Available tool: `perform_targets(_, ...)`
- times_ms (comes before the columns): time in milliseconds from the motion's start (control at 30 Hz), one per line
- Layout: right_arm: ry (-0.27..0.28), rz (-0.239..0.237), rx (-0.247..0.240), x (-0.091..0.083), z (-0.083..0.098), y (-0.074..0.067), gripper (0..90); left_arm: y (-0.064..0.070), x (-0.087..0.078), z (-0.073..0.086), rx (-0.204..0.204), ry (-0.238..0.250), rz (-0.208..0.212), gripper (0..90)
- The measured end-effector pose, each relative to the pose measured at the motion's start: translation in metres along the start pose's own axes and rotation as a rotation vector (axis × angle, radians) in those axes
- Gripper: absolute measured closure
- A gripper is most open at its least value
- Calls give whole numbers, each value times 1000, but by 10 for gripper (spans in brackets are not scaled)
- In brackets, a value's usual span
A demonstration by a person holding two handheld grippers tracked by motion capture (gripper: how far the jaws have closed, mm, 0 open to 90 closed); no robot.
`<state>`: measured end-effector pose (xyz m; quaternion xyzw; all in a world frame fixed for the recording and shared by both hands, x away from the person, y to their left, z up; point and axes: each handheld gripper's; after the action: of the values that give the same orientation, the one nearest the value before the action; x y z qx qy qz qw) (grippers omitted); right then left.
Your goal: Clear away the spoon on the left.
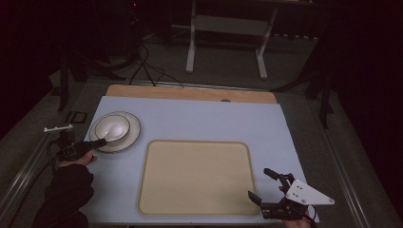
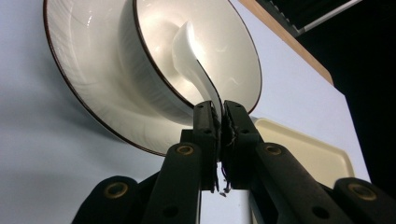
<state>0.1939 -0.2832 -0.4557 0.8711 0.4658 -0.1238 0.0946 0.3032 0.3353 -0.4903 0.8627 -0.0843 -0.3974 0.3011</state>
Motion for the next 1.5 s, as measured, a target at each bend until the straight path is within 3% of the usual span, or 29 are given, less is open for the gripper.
perform_targets(467,9,22,-3,-2,0,1,137,16,-18,-3,62,41,-37,854)
perform_targets(1000,12,45,-20,-1,-1,-1,135,32,-49,2,120,84,-34,853)
perform_targets(1500,17,63,-22,-2,-1,0,132,42,-51,16,140,74,-21,854)
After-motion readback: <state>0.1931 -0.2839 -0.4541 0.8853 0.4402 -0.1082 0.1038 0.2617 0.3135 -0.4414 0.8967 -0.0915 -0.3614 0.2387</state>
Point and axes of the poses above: each handheld gripper's, and its own axes: x roughly forward along the jaws, z roughly out of its underside, y roughly to its right, and after that the axes turned 6 degrees about -z, right-handed
